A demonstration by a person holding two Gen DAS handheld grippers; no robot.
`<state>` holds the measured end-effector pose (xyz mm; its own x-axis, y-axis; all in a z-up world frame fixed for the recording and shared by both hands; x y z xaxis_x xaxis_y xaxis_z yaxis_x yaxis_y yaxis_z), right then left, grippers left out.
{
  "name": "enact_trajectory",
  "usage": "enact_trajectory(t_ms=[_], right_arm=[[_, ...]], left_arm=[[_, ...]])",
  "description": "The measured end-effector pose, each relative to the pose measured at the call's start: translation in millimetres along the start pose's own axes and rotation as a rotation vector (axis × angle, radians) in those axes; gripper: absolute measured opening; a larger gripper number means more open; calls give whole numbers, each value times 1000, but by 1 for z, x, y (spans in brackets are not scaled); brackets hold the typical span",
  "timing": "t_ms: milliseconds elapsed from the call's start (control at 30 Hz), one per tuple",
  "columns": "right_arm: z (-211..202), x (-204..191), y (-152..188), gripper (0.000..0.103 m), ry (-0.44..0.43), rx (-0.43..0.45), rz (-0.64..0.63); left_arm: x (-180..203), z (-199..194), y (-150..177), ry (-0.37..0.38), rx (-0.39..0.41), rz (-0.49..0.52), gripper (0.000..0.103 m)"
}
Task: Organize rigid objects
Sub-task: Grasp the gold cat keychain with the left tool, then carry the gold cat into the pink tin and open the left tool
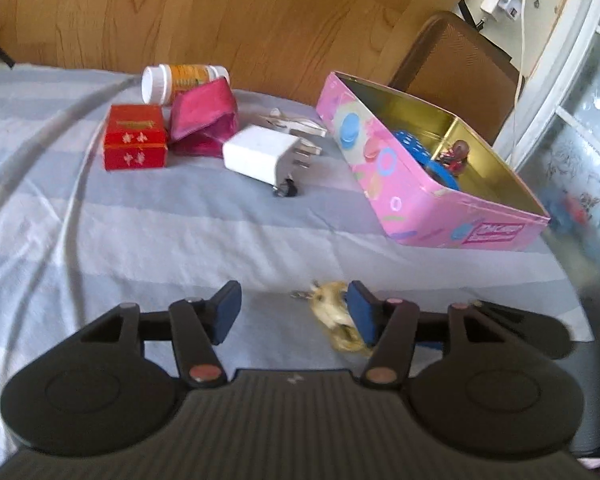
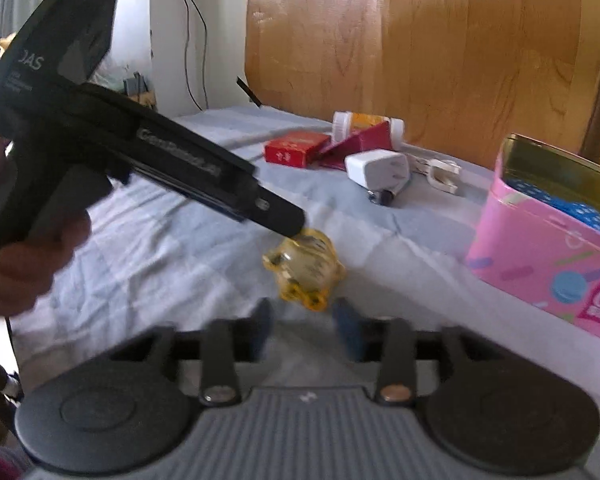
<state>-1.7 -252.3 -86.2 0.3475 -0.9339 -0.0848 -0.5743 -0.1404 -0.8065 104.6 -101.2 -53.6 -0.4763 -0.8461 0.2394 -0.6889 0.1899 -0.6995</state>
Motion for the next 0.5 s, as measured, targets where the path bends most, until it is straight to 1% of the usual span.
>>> enact_trajectory(t_ms=[100,133,167,200,233,333,433,500], right_arm=[[9,2,-2,52,5,19,18],[11,3,-4,51,3,25,21],[13,3,-5,50,1,29,25],[14,3,-7,38,8,33,25],[14,4,-8,37,17,34,23],[8,7,-6,36,36,58,43],[-12,16,-10,36,88,119,27],[-28,29,-16,36,130,163,26]], left_arm=[[6,0,2,8,-1,6,61],[9,1,2,19,-6,4,58],[13,4,3,32,-20,2,48],[16,7,4,56,-30,-3,43],[18,8,4,55,-30,-7,43],[31,5,-2,45,-27,13,43],[57,-1,-19,60,11,75,43],[79,-1,-34,73,40,115,43]])
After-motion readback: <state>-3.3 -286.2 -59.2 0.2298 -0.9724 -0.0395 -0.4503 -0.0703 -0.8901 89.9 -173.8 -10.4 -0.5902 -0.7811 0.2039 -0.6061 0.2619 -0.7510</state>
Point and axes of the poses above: each gripper's, at about its wrist camera, not at the fingertips, and z roughly the way its jaws point, x to its right, y to its underside, the point moved 2 cm from there along z, roughly the way its jaws point, and after that the axes turned 7 degrees about -y, right-handed, at the moved point
